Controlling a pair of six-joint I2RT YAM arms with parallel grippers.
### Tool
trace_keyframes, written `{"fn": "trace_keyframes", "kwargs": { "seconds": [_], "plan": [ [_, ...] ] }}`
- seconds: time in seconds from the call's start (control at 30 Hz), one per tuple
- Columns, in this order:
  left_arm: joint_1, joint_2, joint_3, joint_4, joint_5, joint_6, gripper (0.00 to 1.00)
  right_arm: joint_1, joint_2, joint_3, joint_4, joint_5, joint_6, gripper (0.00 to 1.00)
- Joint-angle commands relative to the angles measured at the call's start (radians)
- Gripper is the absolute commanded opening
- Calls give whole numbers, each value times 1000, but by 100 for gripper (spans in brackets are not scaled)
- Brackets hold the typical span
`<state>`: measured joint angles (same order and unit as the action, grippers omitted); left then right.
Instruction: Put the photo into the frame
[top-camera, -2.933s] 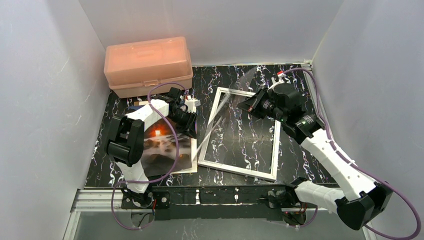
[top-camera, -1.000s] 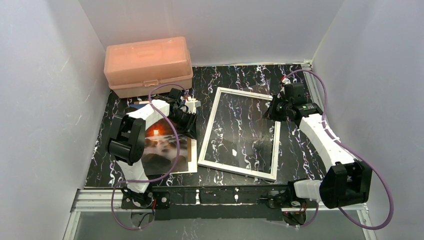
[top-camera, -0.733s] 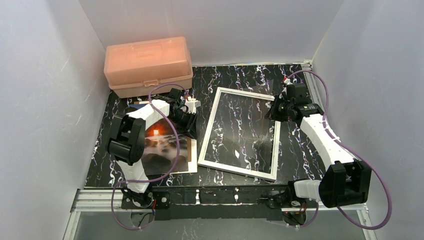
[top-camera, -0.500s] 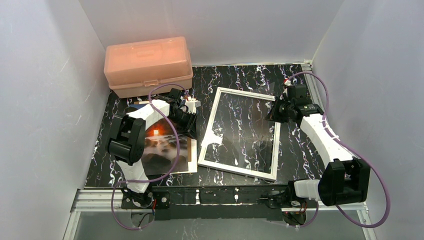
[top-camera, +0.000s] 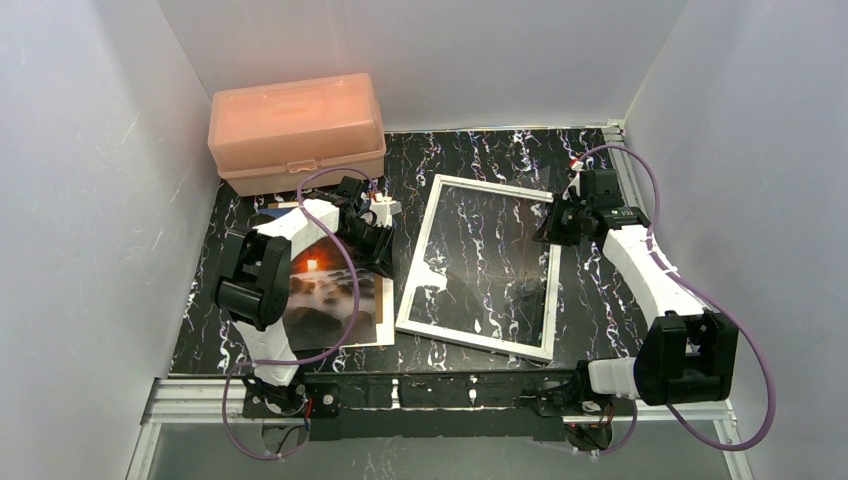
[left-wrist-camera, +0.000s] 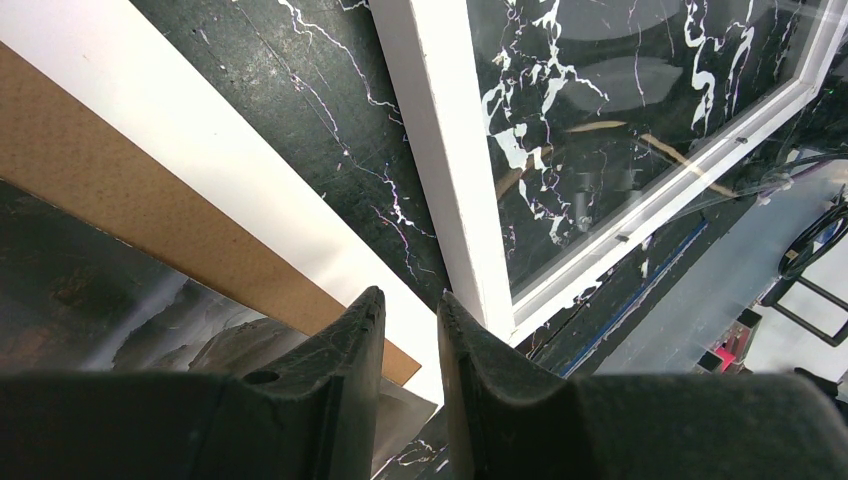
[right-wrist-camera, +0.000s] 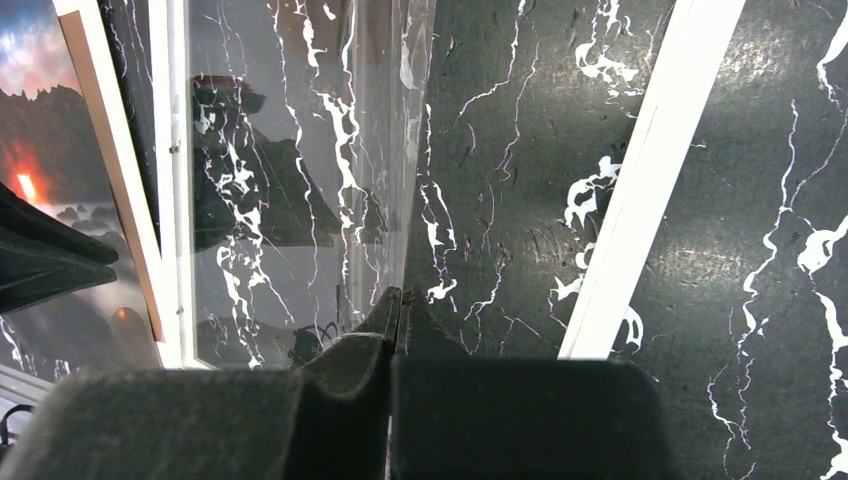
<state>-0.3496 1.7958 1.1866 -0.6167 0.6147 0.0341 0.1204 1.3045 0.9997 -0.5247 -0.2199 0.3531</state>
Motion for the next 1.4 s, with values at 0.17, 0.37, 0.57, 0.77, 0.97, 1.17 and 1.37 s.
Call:
{"fn": "trace_keyframes", "kwargs": {
  "seconds": [0.17,0.37,0.57,0.77,0.97,1.17,1.37],
  "plan": [
    [2,-7,18,-17,19,10,25,-34,16,8,-4,-56,-36,1],
    [2,-3,19,-15,20,8,25,-39,45,26,1,-98,-19,1],
    [3,4,22,-9,25,3,25,-45,32,15,-6,-83,-37,1],
    [2,1,22,-8,25,7,25,-50,35,11,36,-100,-25,1],
    [3,3,20,-8,21,10,25,-50,22,19,65,-137,-28,1],
    [2,13,21,-4,22,9,25,-49,-28,-24,117,-146,-15,1],
    [0,21,22,0,22,7,25,-50,-39,-42,150,-137,5,1]
  ]
}}
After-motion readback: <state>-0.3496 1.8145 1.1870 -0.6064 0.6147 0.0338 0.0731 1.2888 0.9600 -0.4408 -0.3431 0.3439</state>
